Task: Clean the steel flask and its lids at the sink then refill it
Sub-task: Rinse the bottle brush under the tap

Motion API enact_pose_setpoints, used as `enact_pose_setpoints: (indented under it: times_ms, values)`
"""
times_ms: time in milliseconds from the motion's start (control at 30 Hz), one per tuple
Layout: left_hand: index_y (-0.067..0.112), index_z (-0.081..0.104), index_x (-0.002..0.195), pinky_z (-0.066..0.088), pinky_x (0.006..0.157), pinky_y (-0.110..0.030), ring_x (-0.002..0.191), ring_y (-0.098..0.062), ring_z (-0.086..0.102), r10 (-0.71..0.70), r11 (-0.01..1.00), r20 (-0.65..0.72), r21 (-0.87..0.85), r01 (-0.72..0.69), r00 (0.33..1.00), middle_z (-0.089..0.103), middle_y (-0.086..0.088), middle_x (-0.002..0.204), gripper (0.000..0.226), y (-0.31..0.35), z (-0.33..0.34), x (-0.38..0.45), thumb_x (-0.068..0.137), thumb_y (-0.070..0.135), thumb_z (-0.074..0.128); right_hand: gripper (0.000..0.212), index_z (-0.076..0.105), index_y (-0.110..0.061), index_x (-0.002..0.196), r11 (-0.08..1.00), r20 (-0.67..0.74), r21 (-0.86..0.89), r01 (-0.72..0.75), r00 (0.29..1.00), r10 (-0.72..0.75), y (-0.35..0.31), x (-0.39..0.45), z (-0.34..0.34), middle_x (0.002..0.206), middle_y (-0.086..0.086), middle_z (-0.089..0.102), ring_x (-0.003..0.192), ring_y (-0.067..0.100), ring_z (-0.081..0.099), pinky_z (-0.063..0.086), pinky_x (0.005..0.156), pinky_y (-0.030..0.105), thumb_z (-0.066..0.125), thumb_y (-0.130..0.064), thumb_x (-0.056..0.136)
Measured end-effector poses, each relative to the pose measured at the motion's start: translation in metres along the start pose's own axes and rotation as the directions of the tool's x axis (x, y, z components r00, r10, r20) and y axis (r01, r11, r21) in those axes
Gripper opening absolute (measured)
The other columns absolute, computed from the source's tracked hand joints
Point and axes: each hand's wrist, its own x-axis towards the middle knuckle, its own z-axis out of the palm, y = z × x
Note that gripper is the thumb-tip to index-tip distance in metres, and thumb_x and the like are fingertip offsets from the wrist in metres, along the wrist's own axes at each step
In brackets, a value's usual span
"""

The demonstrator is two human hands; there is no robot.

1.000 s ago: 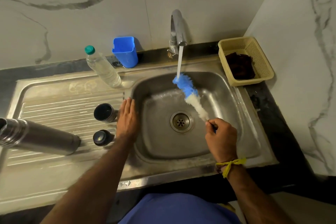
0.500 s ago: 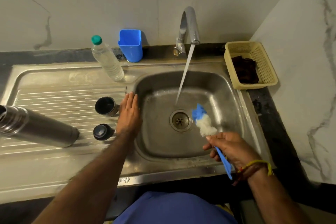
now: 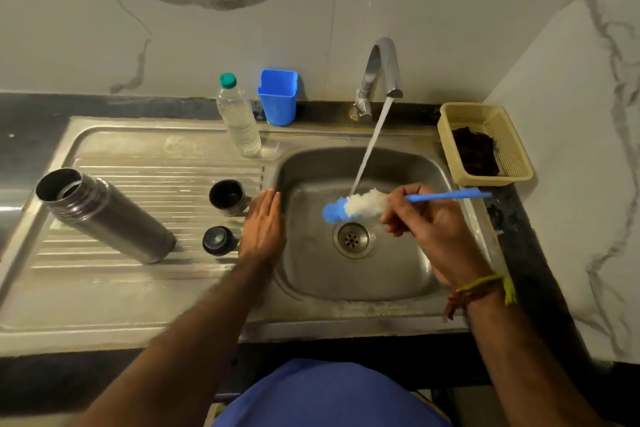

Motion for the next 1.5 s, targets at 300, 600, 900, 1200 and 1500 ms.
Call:
enact_pose_setpoints:
  times_ms: [300, 600, 900, 1200, 1500]
  values:
    - [0.002, 0.009, 0.16, -0.001, 0.128, -0.04, 0.158, -0.029, -0.001, -0.031, 0.993, 0.046, 0.119, 0.025, 0.998, 0.004, -0.017, 0.17, 0.065, 0.012, -0.008, -0.001, 0.1, 0.004, 0.034, 0.022, 0.065, -0.011, 0.101, 0.873, -0.183, -0.288, 0.394, 0.872, -0.454, -0.062, 0.086, 0.051, 0.075, 0.008, 0.066, 0.069, 0.017, 0.064, 0.057, 0.071, 0.039, 0.049, -0.025, 0.104]
    - [-0.001, 0.03, 0.155, 0.005, 0.126, -0.044, 0.155, -0.037, 0.013, 0.025, 0.999, 0.015, 0.047, -0.026, 1.0, 0.021, -0.024, 0.165, 0.063, 0.005, 0.001, 0.002, 0.095, 0.003, 0.048, 0.02, 0.058, -0.016, 0.086, 0.832, -0.197, -0.286, 0.476, 0.82, -0.537, -0.127, 0.212, 0.094, 0.059, -0.005, 0.061, 0.054, 0.01, 0.062, 0.054, 0.059, 0.028, 0.046, -0.021, 0.101]
    - [0.001, 0.044, 0.15, 0.018, 0.125, -0.049, 0.152, -0.039, 0.025, 0.063, 0.993, -0.009, 0.097, -0.062, 0.998, 0.033, -0.025, 0.16, 0.065, 0.001, 0.008, 0.004, 0.09, 0.014, 0.064, 0.023, 0.061, -0.008, 0.097, 0.877, -0.154, -0.421, 0.231, 0.935, -0.32, -0.101, 0.323, 0.155, 0.091, 0.014, 0.072, 0.078, 0.022, 0.069, 0.057, 0.076, 0.036, 0.049, -0.026, 0.096]
    - [0.006, 0.037, 0.154, 0.008, 0.127, -0.047, 0.155, -0.036, 0.016, 0.066, 0.993, -0.013, 0.102, -0.064, 0.998, 0.026, -0.022, 0.164, 0.066, -0.002, 0.015, 0.005, 0.094, 0.023, 0.059, 0.027, 0.051, -0.013, 0.109, 0.891, -0.171, -0.418, 0.181, 0.947, -0.272, -0.079, 0.341, 0.154, 0.106, 0.009, 0.07, 0.09, 0.019, 0.07, 0.059, 0.077, 0.028, 0.065, -0.031, 0.093]
    - [0.003, 0.048, 0.148, 0.015, 0.126, -0.048, 0.152, -0.036, 0.027, 0.085, 0.996, -0.053, 0.019, -0.084, 0.995, 0.036, -0.022, 0.159, 0.058, 0.0, 0.006, 0.004, 0.094, 0.02, 0.061, 0.028, 0.056, -0.008, 0.111, 0.902, -0.249, -0.345, 0.259, 0.901, -0.355, -0.08, 0.264, 0.139, 0.083, 0.011, 0.07, 0.076, 0.02, 0.069, 0.055, 0.072, 0.021, 0.066, -0.024, 0.092]
